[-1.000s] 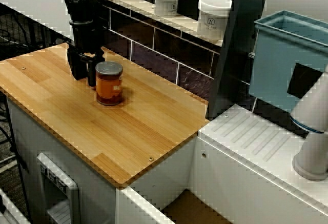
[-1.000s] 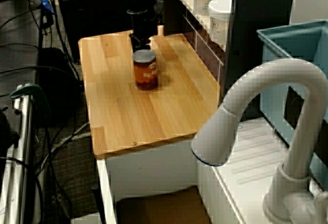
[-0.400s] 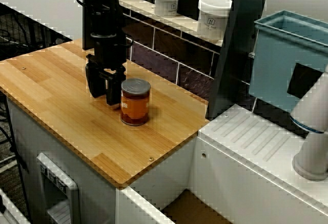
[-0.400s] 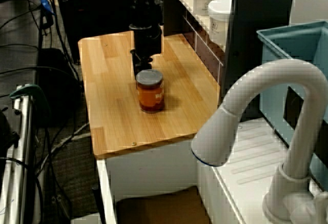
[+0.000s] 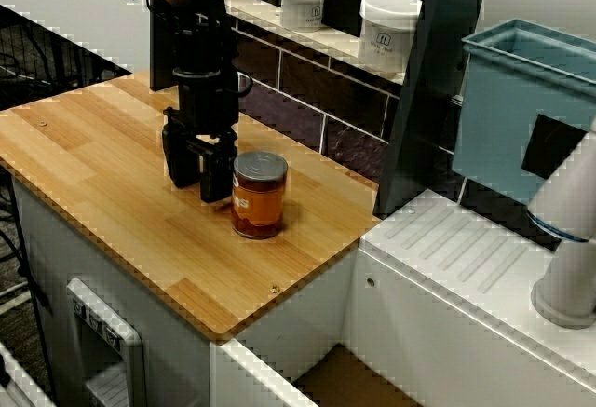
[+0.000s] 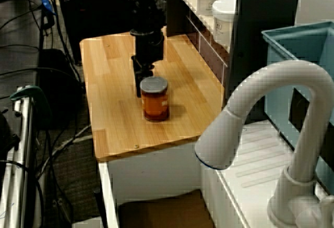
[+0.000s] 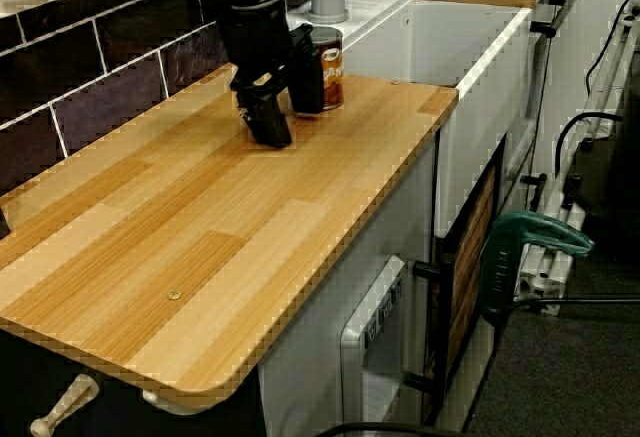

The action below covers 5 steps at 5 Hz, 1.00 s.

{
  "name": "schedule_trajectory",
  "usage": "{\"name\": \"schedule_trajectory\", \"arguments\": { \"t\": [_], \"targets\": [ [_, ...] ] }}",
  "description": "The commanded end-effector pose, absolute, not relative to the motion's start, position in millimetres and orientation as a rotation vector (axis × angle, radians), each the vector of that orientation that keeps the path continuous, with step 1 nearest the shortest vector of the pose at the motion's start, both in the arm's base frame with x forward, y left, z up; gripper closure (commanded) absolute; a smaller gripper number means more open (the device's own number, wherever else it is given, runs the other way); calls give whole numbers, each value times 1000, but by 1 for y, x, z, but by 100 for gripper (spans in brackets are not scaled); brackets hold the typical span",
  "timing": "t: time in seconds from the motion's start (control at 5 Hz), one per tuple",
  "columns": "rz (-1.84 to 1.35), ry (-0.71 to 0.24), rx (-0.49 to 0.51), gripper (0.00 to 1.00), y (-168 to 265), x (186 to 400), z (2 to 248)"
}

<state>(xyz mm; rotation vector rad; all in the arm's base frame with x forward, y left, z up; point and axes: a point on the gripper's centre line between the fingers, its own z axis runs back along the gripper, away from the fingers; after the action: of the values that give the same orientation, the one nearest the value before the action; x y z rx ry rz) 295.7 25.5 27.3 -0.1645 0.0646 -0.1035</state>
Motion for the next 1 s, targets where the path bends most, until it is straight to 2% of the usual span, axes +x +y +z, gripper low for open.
{"name": "schedule_trajectory", "arguments": {
  "t": [0.0,0.2,0.6,0.8],
  "targets": [
    [-125,-17,-162,0,26,288,67],
    [-146,-45,-195,0,19,277,80],
    [-159,-108,-199,0,4,276,96],
    [-185,-120,-194,0,-9,293,109]
  ]
}}
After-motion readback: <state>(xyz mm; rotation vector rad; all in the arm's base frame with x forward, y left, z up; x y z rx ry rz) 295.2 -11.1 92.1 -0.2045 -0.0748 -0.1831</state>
